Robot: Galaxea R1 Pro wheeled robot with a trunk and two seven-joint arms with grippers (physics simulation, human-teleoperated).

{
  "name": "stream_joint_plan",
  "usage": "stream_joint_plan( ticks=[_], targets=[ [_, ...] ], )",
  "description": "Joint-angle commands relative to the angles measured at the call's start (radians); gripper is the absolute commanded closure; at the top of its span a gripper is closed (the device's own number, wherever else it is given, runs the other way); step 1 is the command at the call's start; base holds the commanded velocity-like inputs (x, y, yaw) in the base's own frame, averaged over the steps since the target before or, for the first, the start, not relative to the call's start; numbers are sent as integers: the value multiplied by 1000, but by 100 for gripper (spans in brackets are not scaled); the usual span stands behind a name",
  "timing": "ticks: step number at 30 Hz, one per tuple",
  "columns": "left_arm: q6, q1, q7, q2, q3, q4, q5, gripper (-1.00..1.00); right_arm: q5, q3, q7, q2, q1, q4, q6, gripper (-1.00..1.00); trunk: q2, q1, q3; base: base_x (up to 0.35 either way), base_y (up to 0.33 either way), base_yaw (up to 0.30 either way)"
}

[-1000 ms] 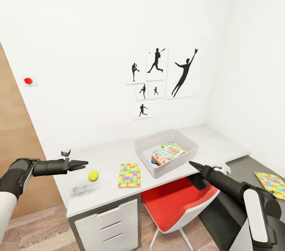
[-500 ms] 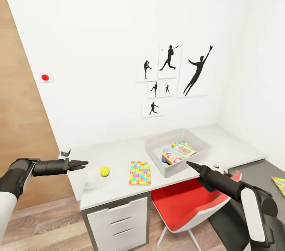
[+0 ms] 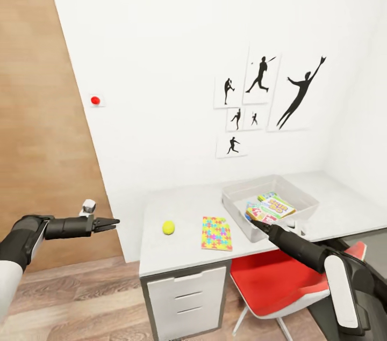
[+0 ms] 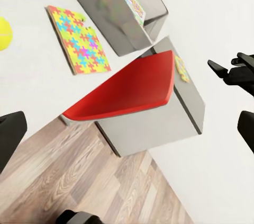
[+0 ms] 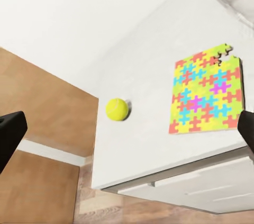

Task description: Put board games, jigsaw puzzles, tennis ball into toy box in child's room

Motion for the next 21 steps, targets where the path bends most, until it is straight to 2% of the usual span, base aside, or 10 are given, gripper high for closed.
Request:
stream_joint_plan(
  ticks=[1, 12, 21],
  targets=[
    [11, -1, -8, -1, 4, 0, -11, -100, 8, -3, 10, 1, -1, 0, 5, -100, -3, 1, -4, 0, 229, 170],
    [9, -1, -8, -1, 4, 0, -12, -100, 8, -4, 11, -3, -1, 0, 5, -100, -3, 1, -18, 10, 266, 170],
    [9, -1, -8, -1, 4, 0, -12, -100, 8, -4, 11, -7, -1, 3, 5, -100, -3, 1, -30, 139, 242, 170]
  ],
)
